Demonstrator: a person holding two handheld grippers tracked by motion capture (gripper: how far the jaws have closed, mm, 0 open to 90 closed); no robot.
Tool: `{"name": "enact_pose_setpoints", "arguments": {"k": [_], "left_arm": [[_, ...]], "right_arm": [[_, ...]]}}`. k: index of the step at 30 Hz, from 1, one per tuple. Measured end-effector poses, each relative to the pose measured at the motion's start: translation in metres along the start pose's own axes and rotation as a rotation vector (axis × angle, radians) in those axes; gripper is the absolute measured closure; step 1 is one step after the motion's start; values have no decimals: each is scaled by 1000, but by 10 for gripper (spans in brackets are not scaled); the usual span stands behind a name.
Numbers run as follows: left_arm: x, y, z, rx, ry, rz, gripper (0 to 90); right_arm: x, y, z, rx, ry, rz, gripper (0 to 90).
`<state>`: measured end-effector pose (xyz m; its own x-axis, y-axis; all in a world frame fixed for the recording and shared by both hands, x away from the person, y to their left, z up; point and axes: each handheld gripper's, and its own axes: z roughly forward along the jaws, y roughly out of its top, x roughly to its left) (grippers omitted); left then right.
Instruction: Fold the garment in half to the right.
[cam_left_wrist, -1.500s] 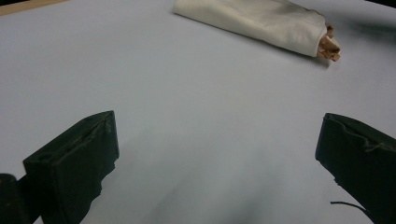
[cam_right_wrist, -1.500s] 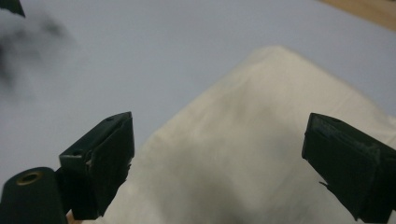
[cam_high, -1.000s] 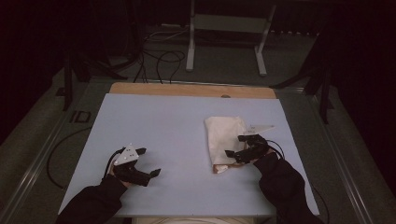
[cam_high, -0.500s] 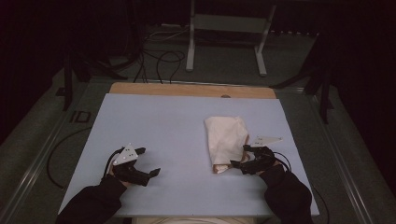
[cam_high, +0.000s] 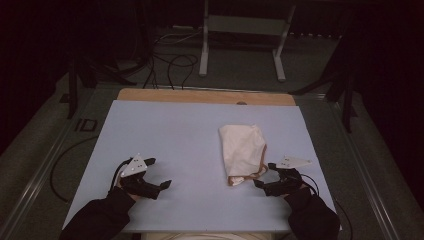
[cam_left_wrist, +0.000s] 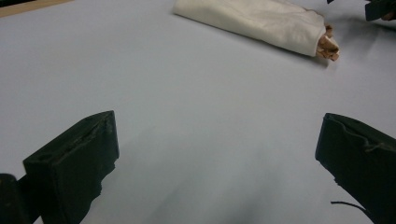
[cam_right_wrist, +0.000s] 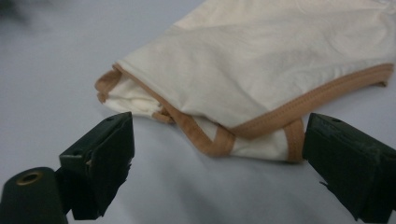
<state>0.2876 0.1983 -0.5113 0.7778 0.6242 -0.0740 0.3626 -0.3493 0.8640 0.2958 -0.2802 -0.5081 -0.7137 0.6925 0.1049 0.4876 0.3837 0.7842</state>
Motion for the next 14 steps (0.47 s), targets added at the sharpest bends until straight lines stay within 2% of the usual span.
{"name": "enact_pose_setpoints", "arguments": {"k": [8,14], "left_arm": [[0,0,-1,-1,3,4,2],[1,0,-1,-1,4,10,2]], "right_arm": [[-1,2,5,8,-25,-44,92],[-3,1,4,17,-40,-52,92]]}}
